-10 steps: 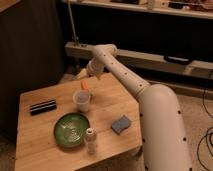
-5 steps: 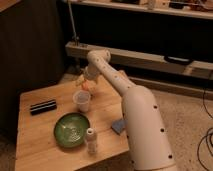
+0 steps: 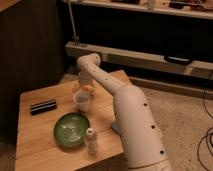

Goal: Place the pepper in the ceramic cup

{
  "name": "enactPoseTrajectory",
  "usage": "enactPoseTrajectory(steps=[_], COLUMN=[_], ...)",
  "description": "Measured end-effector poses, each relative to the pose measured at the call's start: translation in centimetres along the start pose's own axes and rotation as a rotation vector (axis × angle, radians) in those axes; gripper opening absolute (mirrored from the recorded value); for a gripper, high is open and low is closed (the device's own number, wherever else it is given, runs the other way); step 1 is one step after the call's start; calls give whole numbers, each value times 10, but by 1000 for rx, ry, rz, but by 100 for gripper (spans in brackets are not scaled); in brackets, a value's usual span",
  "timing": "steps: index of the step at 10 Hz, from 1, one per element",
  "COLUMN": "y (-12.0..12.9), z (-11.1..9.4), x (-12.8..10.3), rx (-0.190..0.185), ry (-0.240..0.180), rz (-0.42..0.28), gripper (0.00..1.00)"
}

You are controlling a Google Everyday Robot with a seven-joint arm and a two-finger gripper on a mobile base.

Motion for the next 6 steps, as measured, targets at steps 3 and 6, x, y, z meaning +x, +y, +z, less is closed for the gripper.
enactPoseTrajectory(steps=[3,6], y=[3,6], z=[6,9], x=[-7,-12], rx=[-29,-53], ry=[-18,-41], rz=[16,34], gripper=[46,20])
